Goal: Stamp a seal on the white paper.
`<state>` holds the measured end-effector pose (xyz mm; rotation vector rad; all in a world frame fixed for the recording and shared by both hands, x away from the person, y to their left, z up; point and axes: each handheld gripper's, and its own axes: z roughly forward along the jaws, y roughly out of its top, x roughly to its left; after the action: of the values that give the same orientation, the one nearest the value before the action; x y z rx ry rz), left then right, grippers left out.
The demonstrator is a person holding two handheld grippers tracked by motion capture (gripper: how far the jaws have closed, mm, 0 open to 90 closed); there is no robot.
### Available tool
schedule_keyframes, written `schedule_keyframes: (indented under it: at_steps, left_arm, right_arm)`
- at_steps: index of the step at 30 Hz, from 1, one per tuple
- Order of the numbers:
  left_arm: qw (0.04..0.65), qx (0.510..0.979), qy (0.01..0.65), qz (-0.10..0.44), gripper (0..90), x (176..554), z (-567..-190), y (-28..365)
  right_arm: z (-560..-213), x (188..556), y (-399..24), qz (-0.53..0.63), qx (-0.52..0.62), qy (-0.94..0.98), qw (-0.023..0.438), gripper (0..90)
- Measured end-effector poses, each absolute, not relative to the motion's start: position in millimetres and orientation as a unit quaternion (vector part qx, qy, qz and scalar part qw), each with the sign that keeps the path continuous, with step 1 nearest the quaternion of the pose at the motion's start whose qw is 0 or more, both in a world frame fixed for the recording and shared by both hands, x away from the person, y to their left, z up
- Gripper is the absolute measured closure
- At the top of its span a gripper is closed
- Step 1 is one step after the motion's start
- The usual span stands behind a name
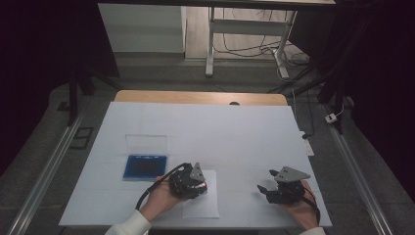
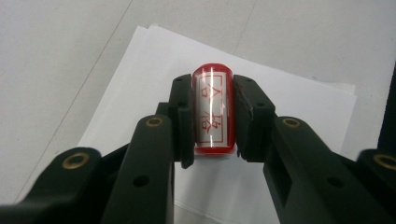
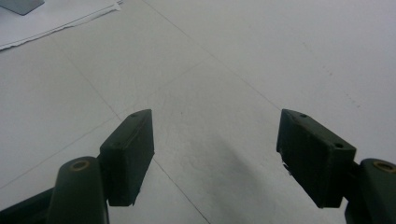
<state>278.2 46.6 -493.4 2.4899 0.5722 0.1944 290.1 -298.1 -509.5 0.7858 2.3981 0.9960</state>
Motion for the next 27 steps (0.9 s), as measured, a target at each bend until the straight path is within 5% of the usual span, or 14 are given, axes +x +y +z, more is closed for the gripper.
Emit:
schedule_keyframes:
  at_steps: [27]
  left_arm:
    - [0.339,0.91,0.232,0.064,69.9,279,-477,60]
  right_arm:
    - [-510,290,-300,0.36,0.284,0.863,0.214,27.3]
